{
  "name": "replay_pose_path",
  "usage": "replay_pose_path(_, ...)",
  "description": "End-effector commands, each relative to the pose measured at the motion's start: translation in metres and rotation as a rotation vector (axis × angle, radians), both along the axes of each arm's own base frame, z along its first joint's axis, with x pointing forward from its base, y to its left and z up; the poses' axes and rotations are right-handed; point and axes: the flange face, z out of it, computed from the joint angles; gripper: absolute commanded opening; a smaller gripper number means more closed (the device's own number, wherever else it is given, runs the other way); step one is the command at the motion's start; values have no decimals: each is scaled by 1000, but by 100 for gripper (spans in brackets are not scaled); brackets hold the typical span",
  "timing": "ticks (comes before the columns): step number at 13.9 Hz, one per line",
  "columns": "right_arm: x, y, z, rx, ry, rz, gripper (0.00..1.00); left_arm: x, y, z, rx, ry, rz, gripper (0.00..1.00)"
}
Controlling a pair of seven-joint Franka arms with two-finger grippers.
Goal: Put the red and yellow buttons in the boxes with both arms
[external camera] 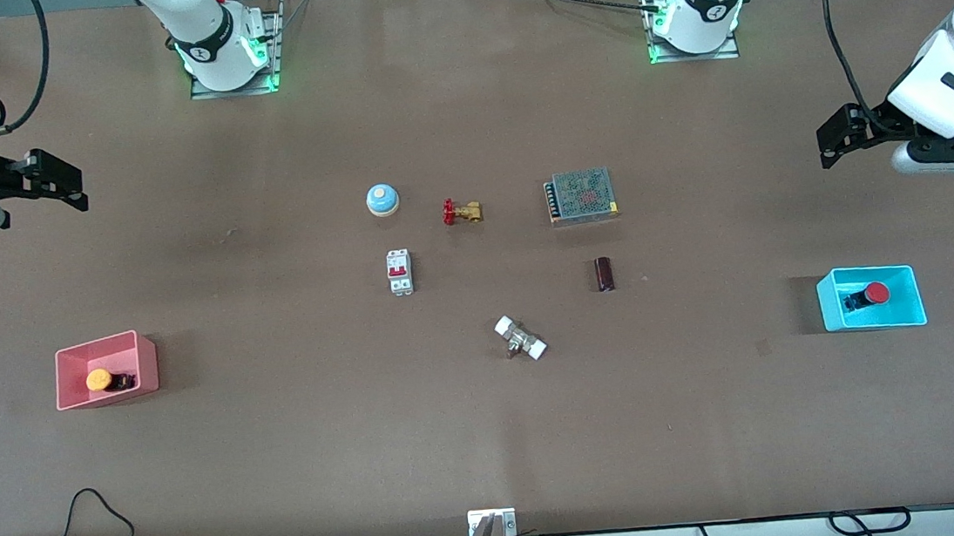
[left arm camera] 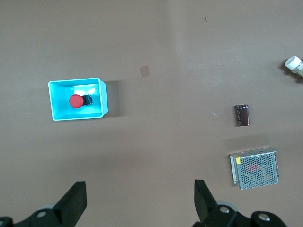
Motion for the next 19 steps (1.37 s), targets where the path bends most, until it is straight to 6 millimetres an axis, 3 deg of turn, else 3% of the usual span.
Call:
replay_pose_path(1,1,-3,-5,-8,11,-21,100,-5,-1,6,20,3,-13,100)
replay_pose_path(19,6,-7,-13,51,37,-157,100,-5,-7,7,21,0,-24,100)
